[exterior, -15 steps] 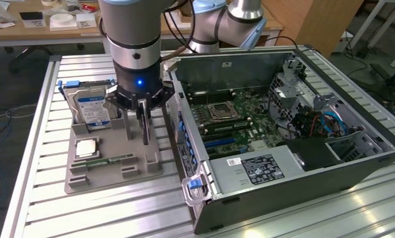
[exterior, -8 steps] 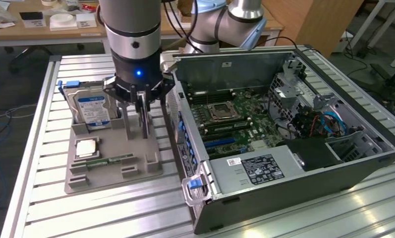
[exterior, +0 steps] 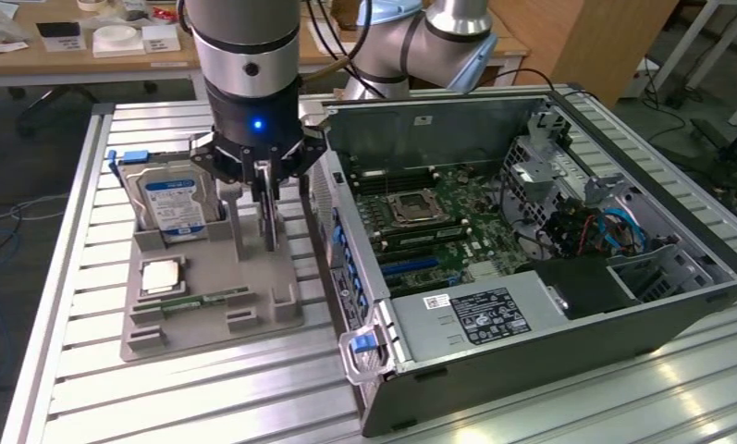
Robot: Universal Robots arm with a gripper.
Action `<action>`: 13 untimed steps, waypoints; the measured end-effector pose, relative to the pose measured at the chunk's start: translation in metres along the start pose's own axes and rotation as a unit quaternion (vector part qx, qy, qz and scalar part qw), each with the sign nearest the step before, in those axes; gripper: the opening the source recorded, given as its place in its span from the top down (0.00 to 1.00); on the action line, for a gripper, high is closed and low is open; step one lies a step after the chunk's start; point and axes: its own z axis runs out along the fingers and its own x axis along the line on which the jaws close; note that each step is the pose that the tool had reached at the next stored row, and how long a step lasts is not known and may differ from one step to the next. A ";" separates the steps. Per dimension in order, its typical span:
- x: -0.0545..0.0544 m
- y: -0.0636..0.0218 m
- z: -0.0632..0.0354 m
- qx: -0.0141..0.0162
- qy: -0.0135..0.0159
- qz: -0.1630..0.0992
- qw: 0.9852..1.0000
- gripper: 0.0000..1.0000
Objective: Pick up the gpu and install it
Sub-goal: 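Pick up the gpu and move the gpu toward the slot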
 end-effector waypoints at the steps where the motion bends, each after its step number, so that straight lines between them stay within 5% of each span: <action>1: 0.000 0.0000 0.0000 0.000 0.000 0.000 1.000 0.73; 3: 0.000 0.0000 -0.0002 0.000 0.000 0.000 1.000 0.73; 13: 0.000 0.0073 -0.0308 0.000 0.000 0.000 1.000 0.73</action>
